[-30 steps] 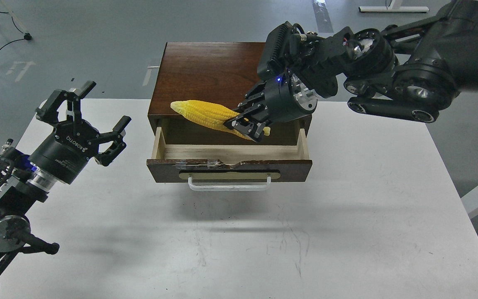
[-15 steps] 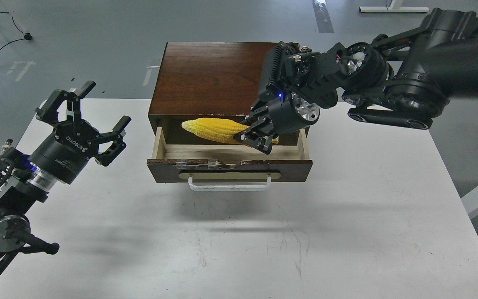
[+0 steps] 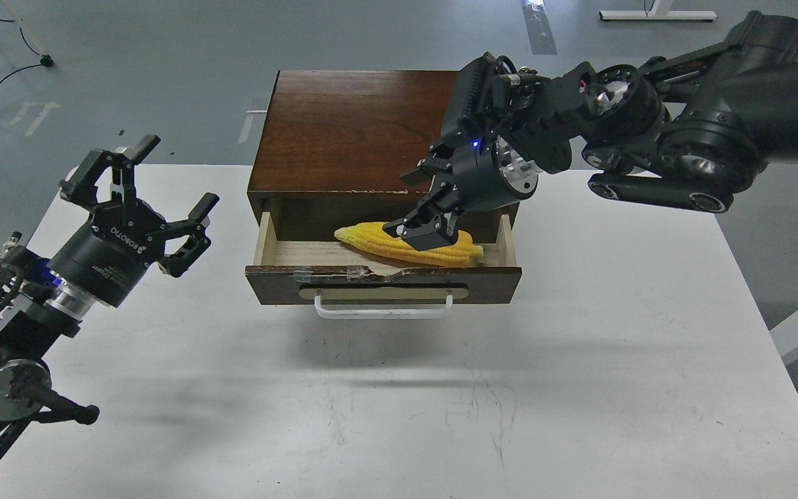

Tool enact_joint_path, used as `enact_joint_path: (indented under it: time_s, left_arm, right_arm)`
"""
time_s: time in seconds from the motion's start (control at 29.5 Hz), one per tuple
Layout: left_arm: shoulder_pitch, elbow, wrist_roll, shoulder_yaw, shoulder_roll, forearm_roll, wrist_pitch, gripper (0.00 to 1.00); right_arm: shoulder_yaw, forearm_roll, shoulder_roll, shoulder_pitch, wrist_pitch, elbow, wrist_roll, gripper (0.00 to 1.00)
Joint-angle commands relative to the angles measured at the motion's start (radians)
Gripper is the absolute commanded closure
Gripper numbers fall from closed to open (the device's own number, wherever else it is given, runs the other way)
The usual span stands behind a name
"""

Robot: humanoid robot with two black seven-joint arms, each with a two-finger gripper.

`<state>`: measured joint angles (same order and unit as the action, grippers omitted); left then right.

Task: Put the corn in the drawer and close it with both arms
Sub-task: 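Open the right gripper, release the corn, and withdraw the right arm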

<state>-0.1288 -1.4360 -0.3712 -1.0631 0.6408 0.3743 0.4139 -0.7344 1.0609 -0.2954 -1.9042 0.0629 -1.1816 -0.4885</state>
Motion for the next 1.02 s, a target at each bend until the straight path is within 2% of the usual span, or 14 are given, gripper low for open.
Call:
enact_joint_path:
  time_s: [0.0, 0.1, 0.17, 0.27, 0.34, 0.44, 0.54, 0.71, 0.74, 0.78, 0.91, 0.98]
  left_arm:
    - [0.0, 0.0, 0.0, 0.0, -0.001, 0.0, 0.0, 0.0]
    - [0.002, 0.0, -0.002, 0.002, -0.004, 0.0, 0.002, 0.0]
    - [0.002, 0.002, -0.002, 0.002, -0.007, 0.0, 0.002, 0.0]
    - [0.002, 0.0, -0.002, 0.005, -0.016, 0.0, 0.002, 0.0]
    - [0.003, 0.0, -0.002, 0.008, -0.018, 0.0, 0.002, 0.0]
    - [0.003, 0.002, -0.003, 0.009, -0.026, 0.008, 0.002, 0.0]
    - [0.003, 0.003, -0.006, 0.009, -0.024, 0.009, 0.005, 0.0]
    - [0.003, 0.009, -0.011, 0.006, -0.023, 0.008, 0.049, 0.0]
    - [0.003, 0.012, -0.02, 0.005, -0.021, 0.008, 0.06, 0.0]
    - [0.002, 0.017, -0.049, 0.003, -0.015, 0.008, 0.066, 0.0]
    - [-0.002, 0.017, -0.117, 0.0, -0.007, 0.009, 0.066, 0.0]
    - [-0.014, 0.017, -0.117, 0.0, 0.016, 0.012, 0.069, 0.0]
  right_arm:
    - [0.044, -0.137, -0.138, 0.023, -0.003, -0.012, 0.0, 0.02]
    - [0.084, -0.231, -0.275, 0.111, -0.006, -0.039, 0.0, 0.02]
    - [0.128, -0.271, -0.326, 0.175, -0.006, -0.041, 0.0, 0.02]
    - [0.3, -0.416, -0.413, 0.408, -0.005, -0.032, 0.0, 0.02]
    - [0.381, -0.472, -0.436, 0.503, -0.005, -0.027, 0.0, 0.02]
    - [0.602, -0.573, -0.482, 0.719, -0.008, -0.032, 0.0, 0.02]
    - [0.766, -0.711, -0.482, 0.906, -0.015, -0.029, 0.0, 0.02]
    - [0.889, -0.923, -0.464, 1.04, -0.017, -0.024, 0.0, 0.02]
    - [0.908, -0.978, -0.458, 1.065, -0.018, -0.024, 0.0, 0.01]
    - [0.917, -1.007, -0.447, 1.083, -0.018, -0.023, 0.0, 0.01]
    - [0.929, -1.03, -0.419, 1.105, -0.061, -0.009, 0.0, 0.01]
    - [0.938, -1.032, -0.416, 1.122, -0.089, 0.008, 0.0, 0.0]
